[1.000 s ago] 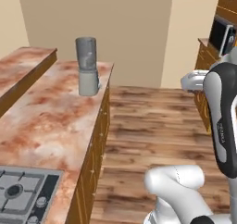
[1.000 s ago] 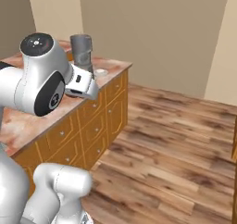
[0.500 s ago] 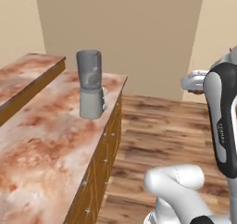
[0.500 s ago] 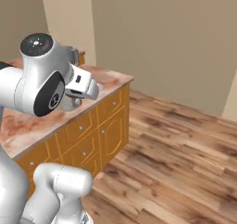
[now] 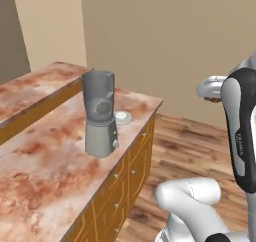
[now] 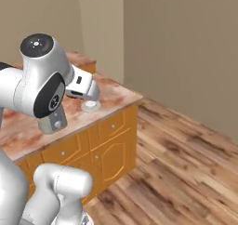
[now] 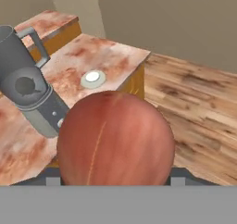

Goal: Grab the lemon and onion from the fridge, place them in the blender, close the lid, and turn on the blender to create a marinade.

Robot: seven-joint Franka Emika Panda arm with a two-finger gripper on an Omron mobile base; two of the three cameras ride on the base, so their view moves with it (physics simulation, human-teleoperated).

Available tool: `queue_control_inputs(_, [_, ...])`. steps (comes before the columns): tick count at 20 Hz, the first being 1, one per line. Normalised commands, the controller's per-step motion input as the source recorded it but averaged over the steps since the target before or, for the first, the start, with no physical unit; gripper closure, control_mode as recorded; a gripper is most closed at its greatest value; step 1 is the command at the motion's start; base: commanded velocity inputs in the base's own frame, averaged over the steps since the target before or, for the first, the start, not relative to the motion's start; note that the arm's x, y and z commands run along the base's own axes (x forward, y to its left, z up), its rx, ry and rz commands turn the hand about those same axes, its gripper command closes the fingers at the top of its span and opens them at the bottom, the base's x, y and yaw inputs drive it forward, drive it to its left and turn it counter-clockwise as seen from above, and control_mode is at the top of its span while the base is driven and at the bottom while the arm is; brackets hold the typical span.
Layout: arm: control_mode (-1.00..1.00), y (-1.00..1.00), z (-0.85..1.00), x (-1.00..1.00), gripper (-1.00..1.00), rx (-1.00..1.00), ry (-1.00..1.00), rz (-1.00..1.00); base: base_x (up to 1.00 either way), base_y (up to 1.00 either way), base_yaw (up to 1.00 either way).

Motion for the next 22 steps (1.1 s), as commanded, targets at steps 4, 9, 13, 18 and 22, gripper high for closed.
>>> queue_control_inputs(4, [1.00, 0.00, 0.00, 0.00, 1.00, 0.00, 0.00, 0.00, 0.95, -0.68, 0.59])
queue_control_inputs(9, [1.00, 0.00, 0.00, 0.00, 1.00, 0.00, 0.00, 0.00, 0.64, -0.66, 0.69])
queue_control_inputs(13, [1.00, 0.00, 0.00, 0.00, 1.00, 0.00, 0.00, 0.00, 0.26, -0.54, 0.82])
queue_control_inputs(18, [1.00, 0.00, 0.00, 0.00, 1.00, 0.00, 0.00, 0.00, 0.02, -0.28, 0.96])
queue_control_inputs(22, [1.00, 0.00, 0.00, 0.00, 1.00, 0.00, 0.00, 0.00, 0.00, -0.35, 0.93])
